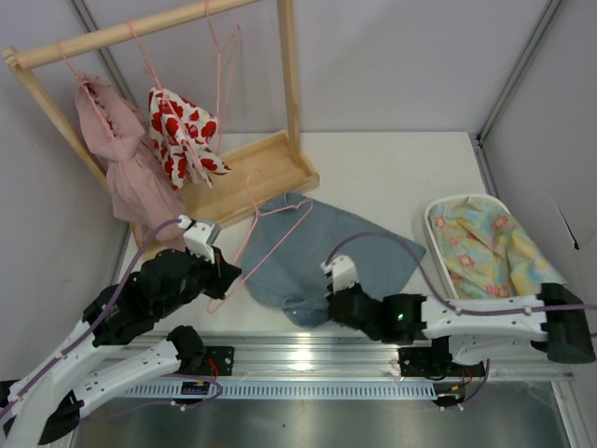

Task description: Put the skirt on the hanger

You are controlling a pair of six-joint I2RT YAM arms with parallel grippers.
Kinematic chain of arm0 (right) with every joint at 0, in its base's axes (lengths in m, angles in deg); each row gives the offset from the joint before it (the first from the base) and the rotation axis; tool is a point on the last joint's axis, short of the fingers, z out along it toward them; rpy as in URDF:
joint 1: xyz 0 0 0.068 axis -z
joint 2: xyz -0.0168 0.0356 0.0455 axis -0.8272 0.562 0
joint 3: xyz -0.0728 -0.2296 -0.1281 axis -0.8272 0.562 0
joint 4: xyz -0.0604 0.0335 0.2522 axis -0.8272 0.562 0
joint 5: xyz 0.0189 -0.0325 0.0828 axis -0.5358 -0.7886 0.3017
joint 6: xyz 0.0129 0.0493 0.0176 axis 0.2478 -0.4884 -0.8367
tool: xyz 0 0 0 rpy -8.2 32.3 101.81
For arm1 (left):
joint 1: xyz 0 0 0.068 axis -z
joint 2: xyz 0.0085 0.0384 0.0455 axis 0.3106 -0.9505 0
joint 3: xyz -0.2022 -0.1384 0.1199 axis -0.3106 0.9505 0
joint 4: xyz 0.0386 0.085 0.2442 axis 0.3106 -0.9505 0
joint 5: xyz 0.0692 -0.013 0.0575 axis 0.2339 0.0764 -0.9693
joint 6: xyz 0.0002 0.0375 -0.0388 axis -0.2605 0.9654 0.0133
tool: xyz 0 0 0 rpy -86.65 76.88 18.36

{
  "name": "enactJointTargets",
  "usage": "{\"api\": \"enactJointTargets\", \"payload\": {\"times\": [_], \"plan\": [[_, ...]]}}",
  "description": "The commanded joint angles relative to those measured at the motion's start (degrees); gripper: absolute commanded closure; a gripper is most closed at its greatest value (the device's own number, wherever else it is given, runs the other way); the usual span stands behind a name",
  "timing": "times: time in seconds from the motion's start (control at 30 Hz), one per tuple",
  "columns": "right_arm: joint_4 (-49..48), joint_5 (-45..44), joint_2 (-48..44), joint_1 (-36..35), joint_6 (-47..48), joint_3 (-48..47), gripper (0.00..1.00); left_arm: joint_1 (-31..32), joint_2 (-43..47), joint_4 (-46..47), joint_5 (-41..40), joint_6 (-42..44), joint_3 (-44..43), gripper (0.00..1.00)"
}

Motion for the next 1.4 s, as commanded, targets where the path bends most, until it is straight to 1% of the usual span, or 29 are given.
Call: {"api": "enactJointTargets", "payload": {"times": [0.0, 0.1, 0.13, 0.17, 0.2, 0.23, 0.33, 0.5, 0.53, 0.57, 0.63, 0.73, 0.87, 0.93, 1.07, 1.13, 1.2, 1.23, 1.3, 1.37], "plan": [[-2.8, 4.71, -10.74, 11.31, 0.93, 1.84, 1.0, 0.11, -1.03, 1.79, -0.74, 2.09, -4.46, 1.0], [-3.95, 12.0, -14.55, 20.3, 4.53, 1.49, 1.0, 0.2, -2.08, 1.44, 1.62, 3.59, -7.27, 1.0], [-4.13, 14.02, -14.56, 26.33, 5.24, 1.14, 1.0, 0.2, -2.26, 1.35, 2.42, 4.46, -7.71, 1.0], [-4.21, 17.87, -14.3, 29.27, 6.03, 0.36, 1.0, 0.2, -2.26, 1.35, 3.12, 4.82, -8.85, 1.0], [-4.48, 19.73, -13.16, 31.91, 7.17, -0.17, 1.0, 0.2, -2.35, 1.35, 4.52, 5.52, -9.21, 1.0], [-5.0, 21.58, -12.37, 36.02, 7.96, -0.7, 1.0, 0.2, -2.52, 1.35, 5.23, 5.96, -9.64, 1.0], [-7.19, 26.24, -8.95, 39.92, 10.69, -2.64, 1.0, 0.2, -2.88, 0.3, 9.17, 8.24, -11.67, 1.0], [-7.91, 32.83, -3.4, 47.74, 12.01, -7.55, 1.0, 0.2, -3.23, -2.08, 16.56, 11.06, -12.99, 1.0], [-8.08, 33.54, -2.7, 48.62, 12.45, -8.26, 1.0, 0.2, -3.4, -2.52, 18.23, 11.24, -12.55, 1.0], [-8.08, 34.07, -1.48, 49.33, 12.72, -9.05, 1.0, 0.2, -3.58, -2.61, 21.81, 11.5, -12.29, 1.0], [-6.69, 35.04, -0.33, 51.0, 13.24, -11.86, 1.0, 0.2, -4.02, -3.57, 23.86, 11.85, -10.8, 1.0], [-3.96, 35.22, 1.87, 52.41, 14.82, -15.37, 1.0, 0.2, -5.42, -5.76, 23.6, 12.38, -9.13, 1.0], [-2.37, 38.38, 2.32, 53.64, 15.88, -16.26, 1.0, 0.2, -6.13, -6.56, 23.17, 12.47, -8.07, 1.0], [-1.41, 39.26, 1.35, 53.99, 15.88, -16.35, 1.0, 0.2, -6.21, -7.0, 21.06, 12.38, -8.15, 1.0], [0.35, 44.61, -0.93, 53.99, 15.44, -16.96, 1.0, 0.2, -8.14, -6.74, 20.0, 12.82, -8.33, 1.0], [2.8, 45.41, -2.16, 53.99, 16.32, -17.23, 1.0, 0.2, -9.37, -7.0, 20.0, 13.87, -10.08, 1.0], [4.83, 43.23, -2.87, 53.99, 16.76, -16.62, 1.0, 0.2, -9.56, -7.0, 20.35, 15.01, -11.75, 1.0], [5.97, 42.44, -3.13, 54.17, 17.11, -16.18, 1.0, 0.2, -9.38, -7.09, 20.96, 15.54, -14.37, 1.0], [6.42, 41.99, -3.57, 54.52, 17.2, -14.69, 1.0, 0.2, -9.21, -7.53, 23.34, 16.85, -16.06, 1.0], [5.9, 42.43, -3.92, 54.61, 16.42, -13.81, 1.0, 0.2, -9.12, -9.37, 22.73, 17.83, -18.35, 1.0]]}}
